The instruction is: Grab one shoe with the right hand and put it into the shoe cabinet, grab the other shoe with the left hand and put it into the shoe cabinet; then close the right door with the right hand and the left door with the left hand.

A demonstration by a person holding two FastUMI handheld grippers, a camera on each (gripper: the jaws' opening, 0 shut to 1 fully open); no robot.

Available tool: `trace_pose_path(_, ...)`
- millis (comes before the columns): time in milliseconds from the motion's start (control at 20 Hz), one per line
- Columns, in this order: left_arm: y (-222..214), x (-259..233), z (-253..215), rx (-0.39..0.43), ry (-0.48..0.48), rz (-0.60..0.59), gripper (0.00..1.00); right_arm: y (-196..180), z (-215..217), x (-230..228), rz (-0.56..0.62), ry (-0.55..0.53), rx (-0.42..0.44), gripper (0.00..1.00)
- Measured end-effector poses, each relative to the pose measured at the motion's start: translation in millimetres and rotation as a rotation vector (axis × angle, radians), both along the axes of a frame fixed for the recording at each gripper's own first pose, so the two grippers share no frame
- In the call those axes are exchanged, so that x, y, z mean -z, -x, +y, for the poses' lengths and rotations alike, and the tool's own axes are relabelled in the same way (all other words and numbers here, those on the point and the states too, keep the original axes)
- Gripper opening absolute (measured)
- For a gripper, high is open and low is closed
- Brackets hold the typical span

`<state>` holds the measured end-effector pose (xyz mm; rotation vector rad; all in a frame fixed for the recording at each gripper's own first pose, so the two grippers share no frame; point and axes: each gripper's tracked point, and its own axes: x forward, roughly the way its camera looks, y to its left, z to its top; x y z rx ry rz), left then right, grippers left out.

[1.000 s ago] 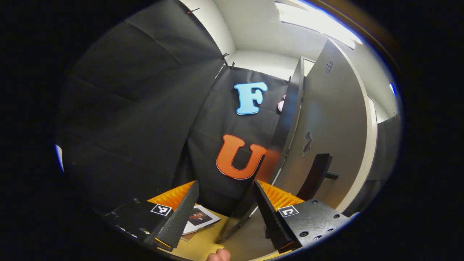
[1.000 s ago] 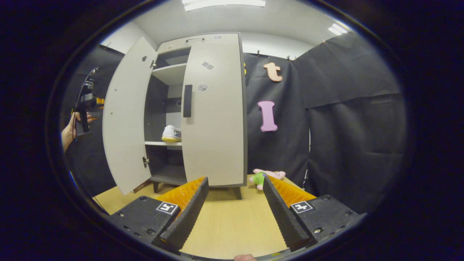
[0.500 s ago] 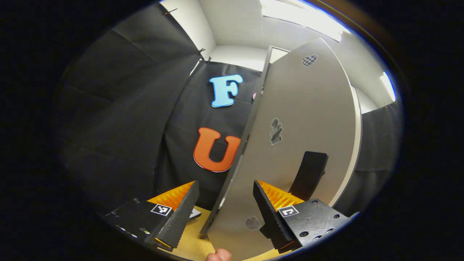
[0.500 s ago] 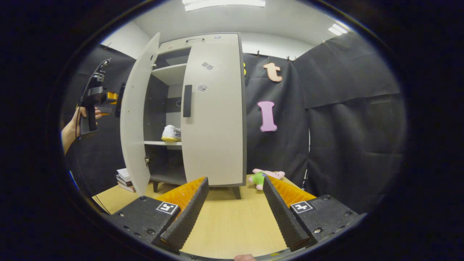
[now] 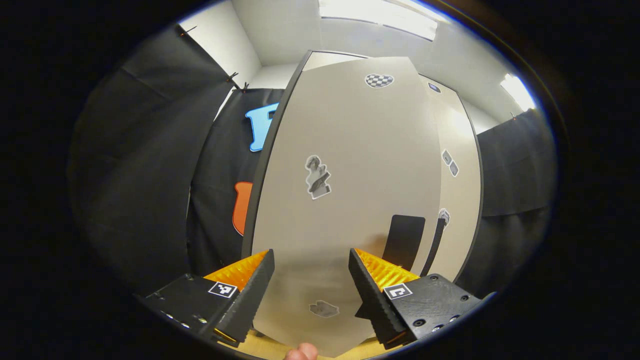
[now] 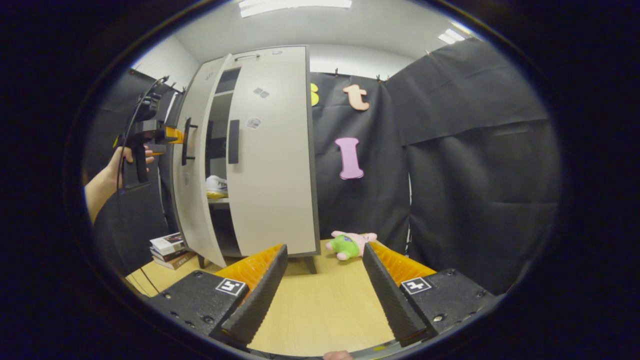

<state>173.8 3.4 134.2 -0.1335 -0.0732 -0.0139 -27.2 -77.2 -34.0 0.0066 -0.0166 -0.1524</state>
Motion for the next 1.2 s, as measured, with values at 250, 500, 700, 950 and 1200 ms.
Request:
trace_pose_path(250, 10, -16, 10, -0.036, -0.033, -0.052, 0.91, 1, -10, 2, 0.005, -0.010, 0.009, 0.98)
trace_pose_path(500, 31, -18, 11, -0.022, -0.048, -0.059, 0.91, 0, -4, 1, 0.006, -0.001, -0.015, 0.98)
trace_pose_path(700, 54, -7, 9, -0.011, -0.058, -0.046, 0.92, 1, 3, 0, 0.006, 0.007, -0.038, 0.98)
trace_pose_path(950, 85, 9, -4, 0.028, -0.062, -0.037, 0.92, 0, 15, -1, 0.009, 0.017, -0.065, 0.98)
trace_pose_path(1200, 119, 35, -17, 0.052, -0.080, -0.006, 0.92, 1, 24, -7, 0.002, 0.011, -0.086, 0.98)
